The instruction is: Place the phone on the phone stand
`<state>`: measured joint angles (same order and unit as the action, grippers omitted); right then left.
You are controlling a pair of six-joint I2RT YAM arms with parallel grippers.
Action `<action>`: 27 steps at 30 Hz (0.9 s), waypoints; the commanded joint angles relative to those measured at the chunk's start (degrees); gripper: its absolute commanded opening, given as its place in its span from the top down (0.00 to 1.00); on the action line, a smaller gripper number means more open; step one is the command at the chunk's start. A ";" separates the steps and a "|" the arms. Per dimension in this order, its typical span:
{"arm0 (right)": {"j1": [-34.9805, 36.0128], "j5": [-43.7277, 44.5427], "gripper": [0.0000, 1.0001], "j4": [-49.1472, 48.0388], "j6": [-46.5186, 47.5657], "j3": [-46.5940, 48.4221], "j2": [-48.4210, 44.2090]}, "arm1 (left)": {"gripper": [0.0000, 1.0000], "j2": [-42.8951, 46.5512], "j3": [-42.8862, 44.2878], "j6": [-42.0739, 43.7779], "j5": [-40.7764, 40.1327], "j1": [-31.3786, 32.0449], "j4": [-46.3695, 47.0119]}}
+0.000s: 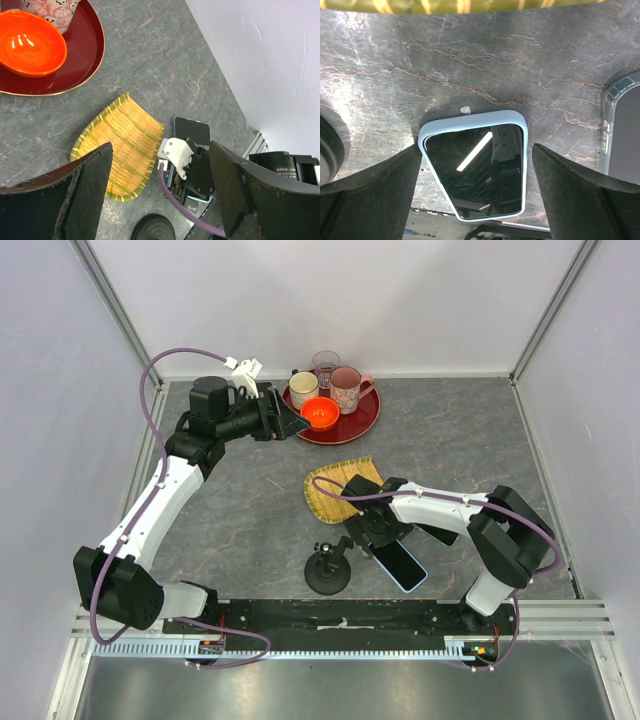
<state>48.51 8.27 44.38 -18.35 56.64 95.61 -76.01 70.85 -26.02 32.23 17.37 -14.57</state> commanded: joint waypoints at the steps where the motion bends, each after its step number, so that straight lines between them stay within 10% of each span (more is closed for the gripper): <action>1: -1.66 -2.39 0.02 -3.51 -0.02 -2.15 -1.31 | 0.16 0.24 -0.01 -1.66 2.22 -0.14 2.26; 17: -7.72 1.57 0.30 -8.96 -3.80 -3.91 -2.97 | 0.16 0.16 -0.01 -1.75 2.23 -0.23 2.26; 22: -10.28 1.66 0.02 -8.79 -5.38 -4.35 -5.78 | 0.16 0.16 -0.01 -1.75 2.23 -0.23 2.26; 27: -10.19 -2.12 0.02 -6.42 -4.85 -5.48 -7.19 | 0.16 0.16 -0.01 -1.75 2.49 -0.23 2.35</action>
<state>37.93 6.37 37.95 -22.74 52.38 91.24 -76.05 70.85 -26.13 33.17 17.34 -14.41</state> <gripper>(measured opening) 0.980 0.840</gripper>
